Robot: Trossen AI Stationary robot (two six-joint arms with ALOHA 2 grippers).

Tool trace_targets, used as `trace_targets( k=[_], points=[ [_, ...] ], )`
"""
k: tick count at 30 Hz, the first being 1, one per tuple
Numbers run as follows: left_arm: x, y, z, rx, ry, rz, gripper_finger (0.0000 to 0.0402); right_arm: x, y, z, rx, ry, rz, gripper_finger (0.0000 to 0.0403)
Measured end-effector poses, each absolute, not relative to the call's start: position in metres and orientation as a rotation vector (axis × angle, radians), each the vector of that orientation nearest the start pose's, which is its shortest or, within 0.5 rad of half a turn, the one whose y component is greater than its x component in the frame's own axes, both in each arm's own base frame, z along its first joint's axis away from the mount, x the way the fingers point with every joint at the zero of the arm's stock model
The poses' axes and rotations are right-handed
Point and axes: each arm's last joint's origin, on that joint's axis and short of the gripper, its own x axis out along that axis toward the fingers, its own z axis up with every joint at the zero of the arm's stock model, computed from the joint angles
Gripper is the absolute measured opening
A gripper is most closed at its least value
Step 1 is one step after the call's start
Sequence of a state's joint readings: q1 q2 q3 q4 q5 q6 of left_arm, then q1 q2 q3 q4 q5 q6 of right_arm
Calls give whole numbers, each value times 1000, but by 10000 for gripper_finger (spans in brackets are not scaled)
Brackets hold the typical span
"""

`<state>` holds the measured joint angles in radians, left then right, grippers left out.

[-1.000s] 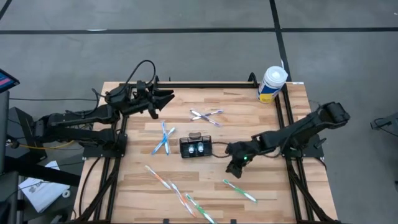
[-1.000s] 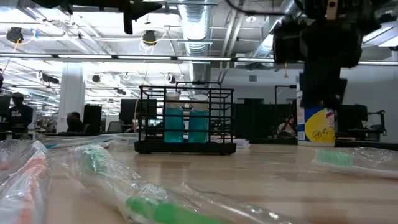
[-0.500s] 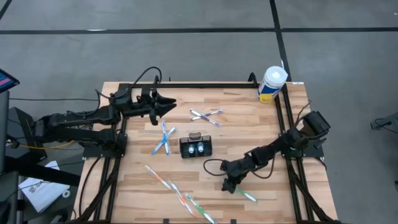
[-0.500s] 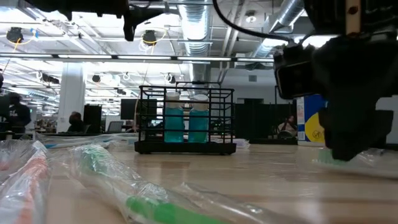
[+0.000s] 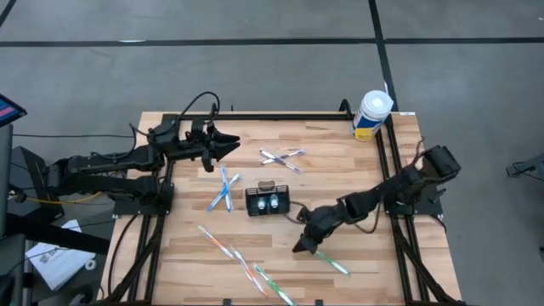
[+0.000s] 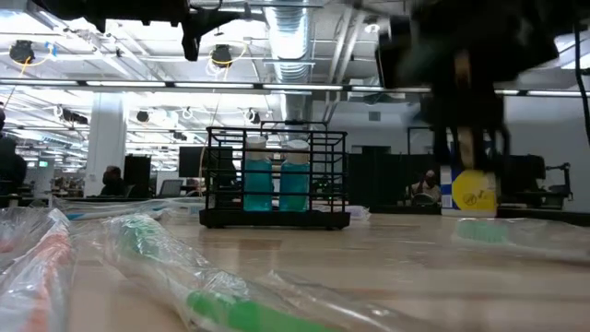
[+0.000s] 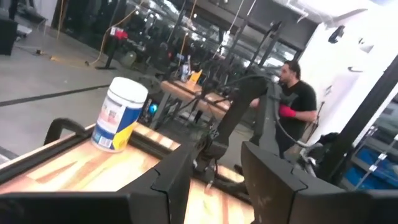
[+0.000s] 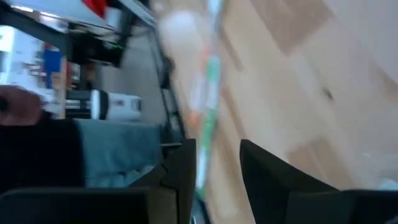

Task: Pick & Place toothbrushing station
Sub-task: Put the right green toothbrush into the mesh organizer

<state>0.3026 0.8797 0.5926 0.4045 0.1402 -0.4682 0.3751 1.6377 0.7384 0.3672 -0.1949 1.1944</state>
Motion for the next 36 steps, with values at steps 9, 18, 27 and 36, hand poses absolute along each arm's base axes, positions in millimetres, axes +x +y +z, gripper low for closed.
trace_targets(
  k=[9, 18, 27, 36],
  points=[
    [190, 55, 309, -394, -167, 131, 131, 269, 105, 165, 974, 987, -62, 115],
    [190, 55, 309, -392, -168, 131, 133, 269, 104, 162, 972, 990, -120, 115],
    [190, 55, 307, -396, -146, 133, 129, 280, 112, 130, 1004, 1035, -144, 115],
    [191, 54, 305, -398, -126, 113, 127, 289, 128, 109, 1058, 1056, -109, 115]
  ],
)
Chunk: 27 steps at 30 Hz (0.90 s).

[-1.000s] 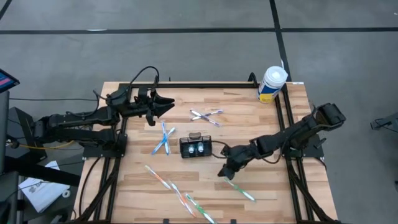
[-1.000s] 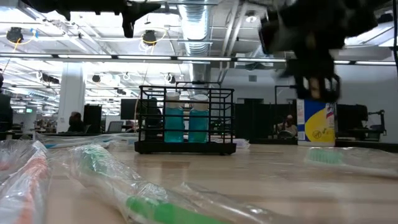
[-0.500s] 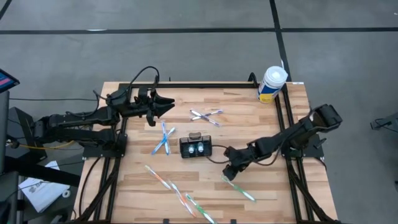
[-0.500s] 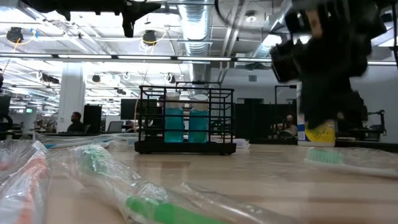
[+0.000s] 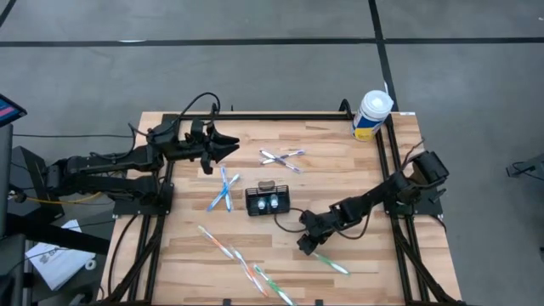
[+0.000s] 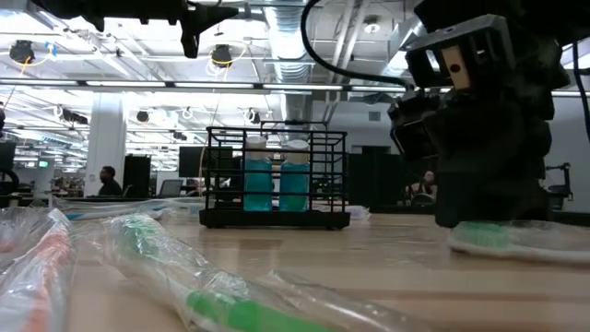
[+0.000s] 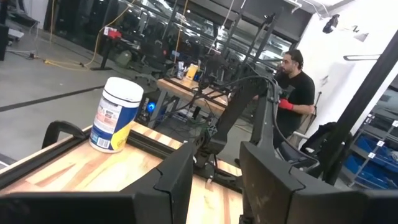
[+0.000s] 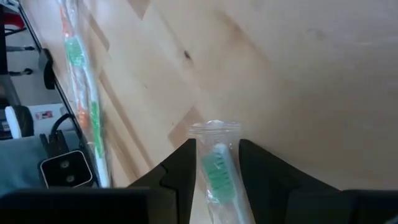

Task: Pick & Place toothbrushing station
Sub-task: Put the right green toothbrush into the mesh organizer

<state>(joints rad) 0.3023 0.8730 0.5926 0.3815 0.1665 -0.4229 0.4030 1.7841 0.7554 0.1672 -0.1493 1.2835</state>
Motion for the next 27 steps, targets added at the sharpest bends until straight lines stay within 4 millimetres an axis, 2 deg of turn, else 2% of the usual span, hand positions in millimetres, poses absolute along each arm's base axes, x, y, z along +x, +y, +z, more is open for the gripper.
trace_targets(
  k=[5, 7, 10, 17, 22, 24, 27],
  points=[
    [191, 54, 305, -379, -121, 104, 127, 290, 131, 110, 1044, 1045, -124, 106],
    [191, 54, 305, -372, -121, 103, 127, 290, 130, 110, 1016, 1039, -123, 79],
    [191, 54, 305, -372, -121, 103, 127, 294, 126, 111, 982, 1009, -92, 15],
    [191, 54, 305, -367, -120, 103, 127, 317, 108, 128, 1033, 779, 23, 1],
    [191, 54, 305, -361, -121, 104, 127, 343, 86, 166, 1071, 388, 175, 0],
    [191, 54, 305, -361, -121, 104, 127, 353, 75, 187, 1041, 249, 216, 0],
    [191, 54, 305, -361, -121, 105, 127, 362, 55, 225, 952, 102, 188, 0]
  ],
)
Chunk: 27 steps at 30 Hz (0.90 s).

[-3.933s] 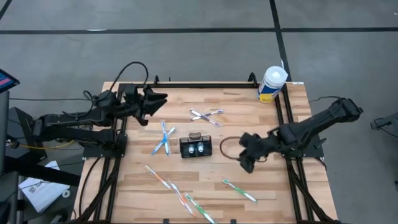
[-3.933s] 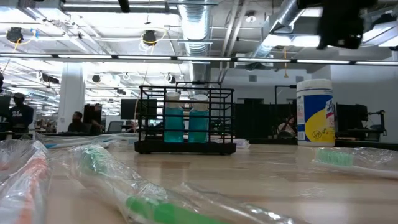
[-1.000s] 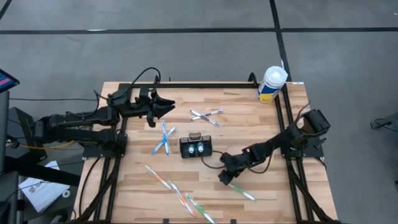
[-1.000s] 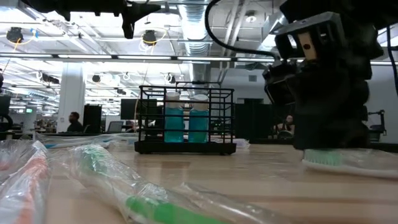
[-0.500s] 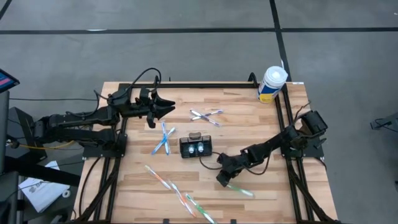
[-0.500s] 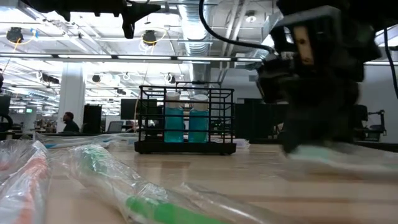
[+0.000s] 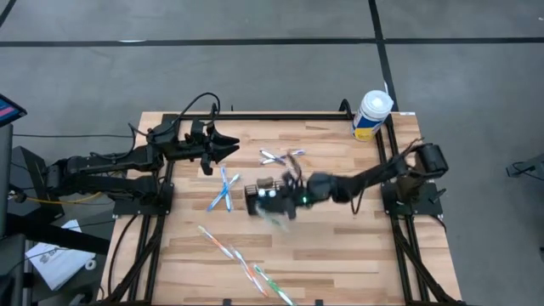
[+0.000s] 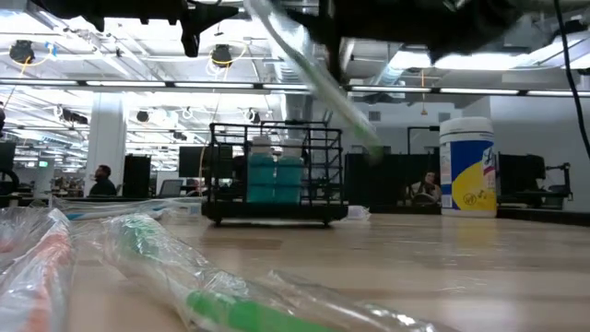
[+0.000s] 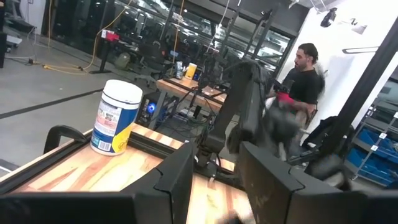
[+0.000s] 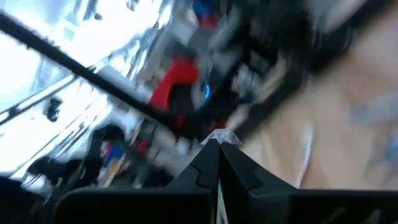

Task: Pick & Place toothbrushing station
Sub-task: Put the right green toothbrush into the mesh organizer

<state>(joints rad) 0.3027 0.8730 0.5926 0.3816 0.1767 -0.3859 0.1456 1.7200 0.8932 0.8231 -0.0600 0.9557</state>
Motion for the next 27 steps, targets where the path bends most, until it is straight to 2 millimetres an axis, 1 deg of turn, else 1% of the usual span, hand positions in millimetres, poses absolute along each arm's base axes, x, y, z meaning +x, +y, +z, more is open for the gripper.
trace_targets(
  k=[5, 7, 9, 15, 23, 27],
  points=[
    [191, 55, 305, -361, -125, 120, 127, 360, 20, 267, 809, 6, 115, 0],
    [191, 55, 305, -362, -126, 124, 127, 353, 13, 282, 764, -31, 109, 0],
    [191, 55, 305, -363, -126, 124, 127, 348, 8, 292, 737, -49, 102, 0],
    [190, 56, 305, -367, -135, 163, 127, 337, -5, 302, 659, -41, 52, 0],
    [190, 57, 305, -368, -140, 187, 127, 336, -34, 300, 540, -75, -88, 0],
    [190, 58, 305, -347, -143, 221, 127, 334, -45, 296, 520, -80, -124, 0]
  ],
)
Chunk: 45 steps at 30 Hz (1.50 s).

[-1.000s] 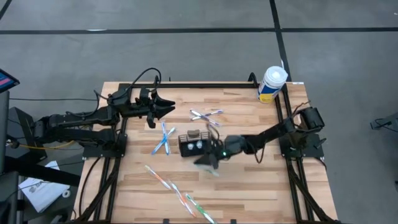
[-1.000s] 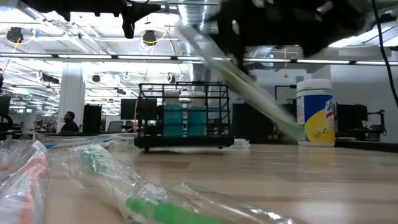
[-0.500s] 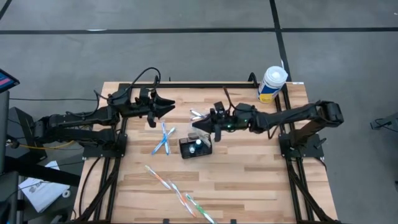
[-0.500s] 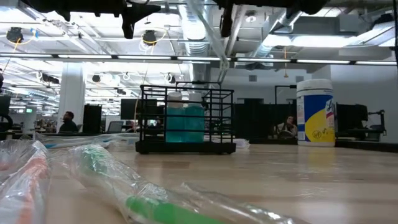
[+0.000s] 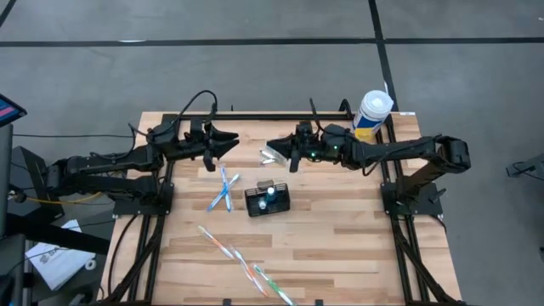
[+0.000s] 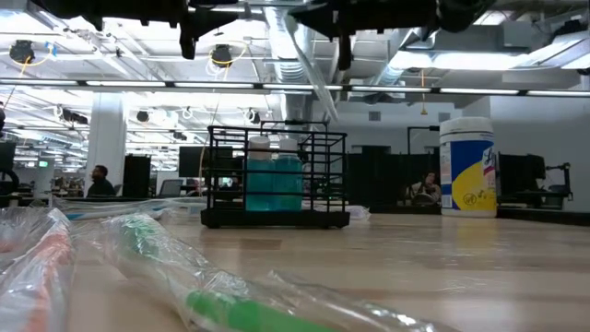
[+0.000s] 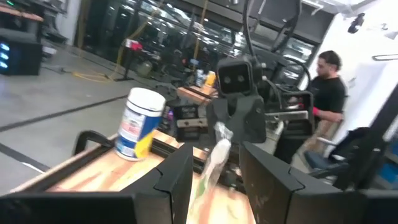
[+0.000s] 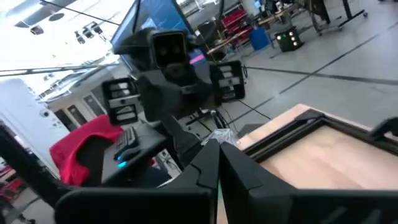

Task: Pick & Place toothbrushing station
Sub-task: Put the right green toothbrush into the mesh organizer

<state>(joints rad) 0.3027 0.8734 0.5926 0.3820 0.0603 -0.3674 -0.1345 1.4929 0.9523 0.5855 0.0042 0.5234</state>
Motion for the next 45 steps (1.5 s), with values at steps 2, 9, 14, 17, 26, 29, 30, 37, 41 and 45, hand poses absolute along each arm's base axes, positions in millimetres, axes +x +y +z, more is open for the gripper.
trace_targets(
  k=[2, 9, 14, 17, 26, 29, 30, 37, 41, 45],
  points=[
    [190, 59, 305, -327, -145, 247, 127, 332, -45, 290, 520, -84, -122, 0],
    [186, 69, 305, -321, -153, 302, 127, 322, -33, 282, 549, -243, -128, 0],
    [185, 73, 305, -319, -157, 326, 127, 320, -28, 272, 563, -227, -154, 0],
    [184, 75, 305, -318, -155, 318, 127, 318, -27, 269, 576, -226, -155, 0],
    [187, 77, 303, -317, -140, 313, 127, 316, -21, 265, 576, -243, -158, 0],
    [190, 78, 299, -322, -117, 304, 127, 323, -19, 254, 581, -245, -149, 0],
    [191, 78, 299, -323, -113, 302, 127, 326, -18, 250, 587, -259, -139, 0],
    [192, 79, 297, -323, -107, 303, 127, 344, -14, 223, 641, -363, -101, 0],
    [192, 79, 297, -323, -107, 303, 127, 346, -19, 219, 659, -384, -107, 0],
    [192, 79, 297, -321, -106, 303, 127, 342, -19, 231, 641, -420, -100, 0]
  ],
)
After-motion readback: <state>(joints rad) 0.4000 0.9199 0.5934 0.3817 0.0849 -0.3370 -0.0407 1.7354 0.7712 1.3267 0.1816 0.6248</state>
